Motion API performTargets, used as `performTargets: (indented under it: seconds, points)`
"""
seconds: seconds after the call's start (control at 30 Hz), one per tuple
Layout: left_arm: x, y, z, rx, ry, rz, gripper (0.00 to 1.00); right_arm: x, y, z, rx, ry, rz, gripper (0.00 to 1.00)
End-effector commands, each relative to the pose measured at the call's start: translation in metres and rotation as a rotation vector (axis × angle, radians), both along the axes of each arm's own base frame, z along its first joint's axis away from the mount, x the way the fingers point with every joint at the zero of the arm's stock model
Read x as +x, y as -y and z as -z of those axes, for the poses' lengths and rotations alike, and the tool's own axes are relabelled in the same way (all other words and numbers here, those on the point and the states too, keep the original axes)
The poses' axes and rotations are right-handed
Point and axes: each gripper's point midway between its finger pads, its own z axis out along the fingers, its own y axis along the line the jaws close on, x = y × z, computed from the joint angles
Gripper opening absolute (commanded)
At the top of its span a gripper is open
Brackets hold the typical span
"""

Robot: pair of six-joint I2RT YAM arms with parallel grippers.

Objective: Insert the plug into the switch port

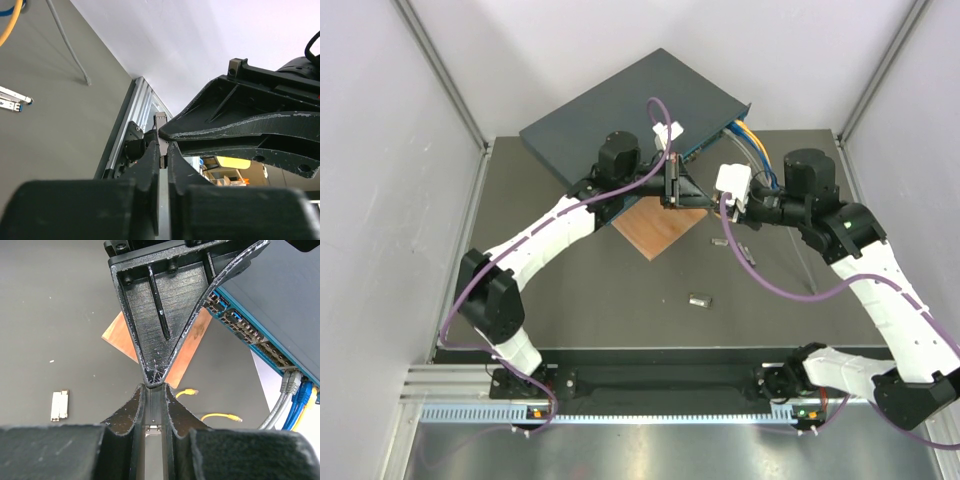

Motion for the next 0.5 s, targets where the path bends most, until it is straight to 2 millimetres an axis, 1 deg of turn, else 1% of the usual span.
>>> performTargets:
  seconds: [0.0, 0.07, 0.1, 0.17, 0.2, 0.23, 0.27, 0.3, 0.33, 0.37, 0.4, 0.43, 0.47]
  points:
    - [0.000, 0.002, -0.022, -0.069, 0.092, 0.010, 0.00, -0.010, -0.007, -0.019, 0.040, 0.043, -0.049, 0.04]
    - [-0.001, 0.001, -0.025, -0.075, 0.105, 0.013, 0.00, -0.008, -0.003, -0.010, 0.019, 0.017, -0.025, 0.13]
    - [0.001, -0.001, -0.027, -0.078, 0.116, 0.008, 0.00, -0.008, -0.001, -0.008, 0.015, 0.008, -0.016, 0.24]
    - [-0.001, -0.006, -0.034, -0.089, 0.141, 0.011, 0.00, -0.013, 0.003, -0.003, 0.027, -0.023, -0.001, 0.41]
    - [-0.002, -0.008, -0.038, -0.094, 0.176, 0.012, 0.00, -0.014, 0.008, 0.000, 0.031, -0.037, 0.010, 0.60]
    - [-0.004, -0.010, -0.041, -0.091, 0.192, 0.014, 0.00, -0.018, 0.012, -0.003, 0.049, -0.042, 0.019, 0.67]
    - [-0.005, -0.011, -0.043, -0.091, 0.213, 0.016, 0.00, -0.024, 0.012, -0.001, 0.066, -0.066, 0.005, 0.73]
    - [-0.008, -0.014, -0.049, -0.097, 0.260, 0.019, 0.00, -0.022, 0.019, -0.001, 0.083, -0.079, 0.027, 0.79]
    - [-0.011, -0.015, -0.051, -0.095, 0.274, 0.023, 0.00, -0.027, 0.022, -0.005, 0.113, -0.092, 0.032, 0.81]
    - [-0.012, -0.017, -0.053, -0.093, 0.295, 0.024, 0.00, -0.034, 0.020, -0.007, 0.142, -0.113, 0.006, 0.83]
    - [-0.015, -0.020, -0.060, -0.097, 0.362, 0.028, 0.00, -0.032, 0.027, -0.010, 0.165, -0.119, 0.025, 0.86]
    - [-0.016, -0.022, -0.061, -0.089, 0.392, 0.030, 0.00, -0.037, 0.030, -0.013, 0.187, -0.145, 0.029, 0.87]
    - [-0.020, -0.024, -0.062, -0.072, 0.412, 0.039, 0.00, -0.040, 0.032, -0.020, 0.218, -0.157, 0.014, 0.88]
